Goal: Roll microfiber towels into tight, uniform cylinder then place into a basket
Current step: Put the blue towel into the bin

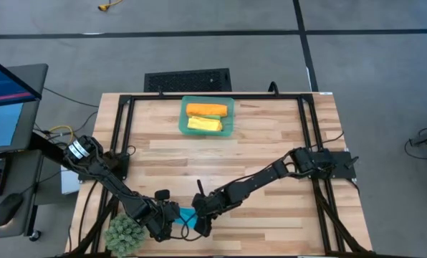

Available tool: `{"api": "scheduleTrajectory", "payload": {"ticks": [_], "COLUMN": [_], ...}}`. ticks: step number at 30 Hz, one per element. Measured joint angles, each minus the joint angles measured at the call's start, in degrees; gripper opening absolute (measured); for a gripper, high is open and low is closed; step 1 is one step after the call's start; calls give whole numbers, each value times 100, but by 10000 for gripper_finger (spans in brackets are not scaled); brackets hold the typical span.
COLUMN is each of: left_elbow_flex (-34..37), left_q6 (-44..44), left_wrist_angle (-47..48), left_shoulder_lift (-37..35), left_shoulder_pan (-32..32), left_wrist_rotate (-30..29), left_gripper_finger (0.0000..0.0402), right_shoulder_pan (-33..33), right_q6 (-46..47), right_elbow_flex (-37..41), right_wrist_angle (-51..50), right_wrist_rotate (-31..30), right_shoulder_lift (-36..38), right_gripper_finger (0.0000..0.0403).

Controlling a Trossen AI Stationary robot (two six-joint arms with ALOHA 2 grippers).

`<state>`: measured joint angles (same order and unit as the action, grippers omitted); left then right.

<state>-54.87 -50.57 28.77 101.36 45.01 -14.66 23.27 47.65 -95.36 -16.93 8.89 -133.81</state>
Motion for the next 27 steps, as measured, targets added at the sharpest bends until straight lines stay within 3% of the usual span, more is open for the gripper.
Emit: {"api": "scheduleTrajectory", "payload": {"ticks": [13,21,27], "left_elbow_flex": [-4,-204,-654], "left_q6": [241,516,590], "left_wrist_angle": [5,279,1216], "left_shoulder_lift": [-16,-105,-107], "left_shoulder_pan": [2,58,238], "left_wrist_rotate": [-110,-107,-150], "left_gripper_finger": [157,157,157], "right_shoulder_pan": [7,7,7], "right_q6": [-281,-292,-317], "right_elbow_flex": [23,23,23], "right_wrist_angle": [4,-13,-23], "right_wrist_rotate": [185,174,162], "right_shoulder_lift": [-18,-18,-18], "right_gripper_finger": [21,33,19]}}
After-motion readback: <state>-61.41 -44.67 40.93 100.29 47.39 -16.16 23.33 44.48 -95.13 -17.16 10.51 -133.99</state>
